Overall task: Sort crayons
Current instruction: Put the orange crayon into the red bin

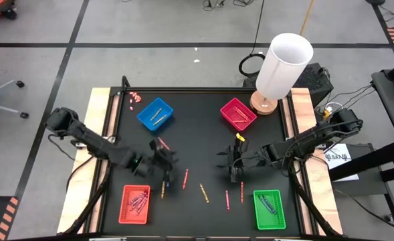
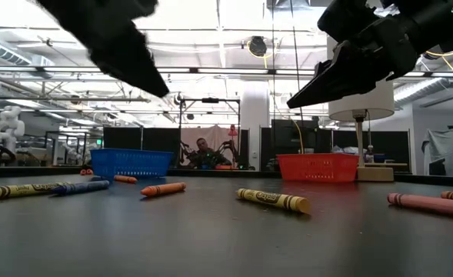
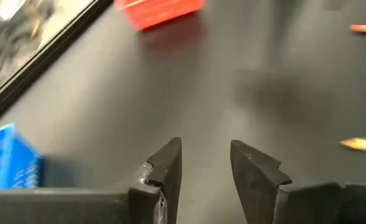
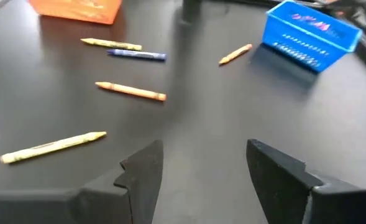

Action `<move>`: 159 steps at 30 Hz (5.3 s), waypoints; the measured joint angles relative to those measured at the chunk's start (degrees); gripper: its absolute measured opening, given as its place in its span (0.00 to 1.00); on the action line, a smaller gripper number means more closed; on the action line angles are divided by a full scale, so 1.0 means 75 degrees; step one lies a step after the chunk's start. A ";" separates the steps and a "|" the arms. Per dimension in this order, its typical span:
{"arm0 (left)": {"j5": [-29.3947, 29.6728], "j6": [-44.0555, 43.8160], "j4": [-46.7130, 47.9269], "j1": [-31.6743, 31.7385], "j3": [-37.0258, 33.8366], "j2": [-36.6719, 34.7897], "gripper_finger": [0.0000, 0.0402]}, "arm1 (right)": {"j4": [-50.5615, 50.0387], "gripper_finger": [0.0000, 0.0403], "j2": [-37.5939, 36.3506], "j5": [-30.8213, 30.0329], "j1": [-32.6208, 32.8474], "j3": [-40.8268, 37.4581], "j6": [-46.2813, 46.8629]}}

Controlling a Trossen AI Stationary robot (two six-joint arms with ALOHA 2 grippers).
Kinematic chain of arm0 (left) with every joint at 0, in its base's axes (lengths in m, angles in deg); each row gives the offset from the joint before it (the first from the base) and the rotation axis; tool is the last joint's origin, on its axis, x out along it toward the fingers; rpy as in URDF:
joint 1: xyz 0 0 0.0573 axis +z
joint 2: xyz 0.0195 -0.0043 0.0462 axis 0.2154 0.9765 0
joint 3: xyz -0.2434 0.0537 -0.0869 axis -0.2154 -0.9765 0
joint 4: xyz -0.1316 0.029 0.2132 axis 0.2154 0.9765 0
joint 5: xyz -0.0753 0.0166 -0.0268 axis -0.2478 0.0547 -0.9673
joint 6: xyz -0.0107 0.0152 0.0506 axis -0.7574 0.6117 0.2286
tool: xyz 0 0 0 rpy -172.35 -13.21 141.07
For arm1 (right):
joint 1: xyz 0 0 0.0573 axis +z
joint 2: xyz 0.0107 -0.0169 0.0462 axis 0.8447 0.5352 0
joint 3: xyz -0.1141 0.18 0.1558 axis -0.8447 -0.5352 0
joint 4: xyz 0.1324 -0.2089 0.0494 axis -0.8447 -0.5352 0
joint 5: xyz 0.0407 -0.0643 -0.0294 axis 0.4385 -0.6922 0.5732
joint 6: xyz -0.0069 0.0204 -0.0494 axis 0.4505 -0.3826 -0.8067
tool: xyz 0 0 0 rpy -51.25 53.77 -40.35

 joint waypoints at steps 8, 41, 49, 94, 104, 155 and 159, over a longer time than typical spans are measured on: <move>0.0420 0.0038 -0.1521 -0.1172 -0.0763 0.0006 0.33 | 0.0010 0.53 -0.0003 0.0628 0.0003 0.0000 0.0054; -0.1346 -0.0085 -0.1234 -0.1283 -0.0894 0.0688 0.33 | 0.1245 0.53 0.2545 0.2965 -0.0404 0.1661 -0.1725; -0.1335 -0.0105 -0.1171 -0.1283 -0.0891 0.0688 0.33 | 0.0517 0.53 0.3886 0.4384 -0.0908 0.3285 -0.2709; -0.1323 -0.0094 -0.1215 -0.1283 -0.0889 0.0688 0.33 | 0.0531 0.22 0.6033 0.5968 -0.1848 0.4537 -0.4119; -0.1309 -0.0091 -0.1215 -0.1283 -0.0889 0.0688 0.33 | 0.0316 0.04 0.6030 0.6001 -0.1851 0.4535 -0.3690; -0.1180 0.0068 -0.1299 -0.1280 -0.0891 0.0688 0.33 | -0.0122 0.00 0.2028 0.4735 -0.1321 0.1734 -0.2463; -0.1177 0.0182 -0.1413 -0.1254 -0.0894 0.0688 0.33 | 0.1511 0.00 0.2059 0.3810 -0.1219 0.1099 -0.2115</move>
